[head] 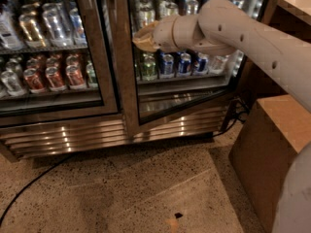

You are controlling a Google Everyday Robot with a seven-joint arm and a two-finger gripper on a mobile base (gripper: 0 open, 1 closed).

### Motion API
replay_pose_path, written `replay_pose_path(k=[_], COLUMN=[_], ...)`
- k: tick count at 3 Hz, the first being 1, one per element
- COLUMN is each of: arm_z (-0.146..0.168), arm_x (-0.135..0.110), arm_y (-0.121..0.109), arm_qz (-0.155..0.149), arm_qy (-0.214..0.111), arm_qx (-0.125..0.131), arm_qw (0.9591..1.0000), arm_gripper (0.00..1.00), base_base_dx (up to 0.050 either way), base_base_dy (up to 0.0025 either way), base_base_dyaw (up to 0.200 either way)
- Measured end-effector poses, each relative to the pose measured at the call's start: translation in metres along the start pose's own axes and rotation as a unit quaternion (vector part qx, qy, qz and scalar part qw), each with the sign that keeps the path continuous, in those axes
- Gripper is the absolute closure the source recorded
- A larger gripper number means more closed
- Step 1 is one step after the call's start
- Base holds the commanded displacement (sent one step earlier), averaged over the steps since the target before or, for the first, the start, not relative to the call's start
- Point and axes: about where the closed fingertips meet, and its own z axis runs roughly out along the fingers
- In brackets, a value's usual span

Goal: Close right fridge door

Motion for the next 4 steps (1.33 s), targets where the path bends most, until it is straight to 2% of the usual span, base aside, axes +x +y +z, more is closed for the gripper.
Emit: replay_pose_path(k=[1,4], arm_z=[-0.0002,-0.0004], arm_x=[0.0000,0.0002], arm_y=[0.0001,0.0000], arm_qz=[0.000,0.001], arm_qy=[0.000,0.001], arm_qx=[0.000,0.002], arm_qw=[1.0000,1.0000], arm_gripper=[1.00,1.00], base_base_dx=[0.047,0.000], base_base_dy=[-0.00006,0.00000], base_base_dyaw=[0.002,0.000])
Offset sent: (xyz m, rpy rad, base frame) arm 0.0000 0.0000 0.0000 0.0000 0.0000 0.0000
